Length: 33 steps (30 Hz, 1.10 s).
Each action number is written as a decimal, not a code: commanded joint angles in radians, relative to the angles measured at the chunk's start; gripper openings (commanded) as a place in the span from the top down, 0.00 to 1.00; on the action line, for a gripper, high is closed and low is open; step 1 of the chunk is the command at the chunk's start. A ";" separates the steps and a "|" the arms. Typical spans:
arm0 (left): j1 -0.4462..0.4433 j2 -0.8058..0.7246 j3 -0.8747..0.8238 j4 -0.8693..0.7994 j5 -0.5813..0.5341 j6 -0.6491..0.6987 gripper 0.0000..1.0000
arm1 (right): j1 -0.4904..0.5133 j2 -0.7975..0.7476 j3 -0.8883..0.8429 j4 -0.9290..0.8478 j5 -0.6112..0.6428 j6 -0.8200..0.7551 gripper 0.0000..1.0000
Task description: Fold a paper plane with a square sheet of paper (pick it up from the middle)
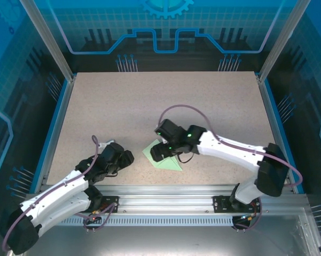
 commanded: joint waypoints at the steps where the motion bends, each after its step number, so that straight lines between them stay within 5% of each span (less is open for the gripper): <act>1: 0.008 0.022 0.030 0.053 0.073 0.031 0.37 | -0.108 -0.073 -0.133 0.152 -0.183 0.034 0.32; 7: 0.008 0.110 0.033 0.154 0.159 0.054 0.37 | -0.266 -0.083 -0.308 0.275 -0.359 0.062 0.76; 9: 0.008 0.152 0.047 0.181 0.190 0.057 0.38 | -0.271 -0.071 -0.320 0.291 -0.391 0.055 0.82; 24: 0.007 0.271 0.065 0.249 0.268 0.047 0.39 | -0.260 0.077 -0.304 0.331 -0.520 0.004 0.88; 33: 0.004 0.290 0.067 0.249 0.279 0.047 0.38 | -0.274 0.164 -0.264 0.323 -0.468 -0.023 0.87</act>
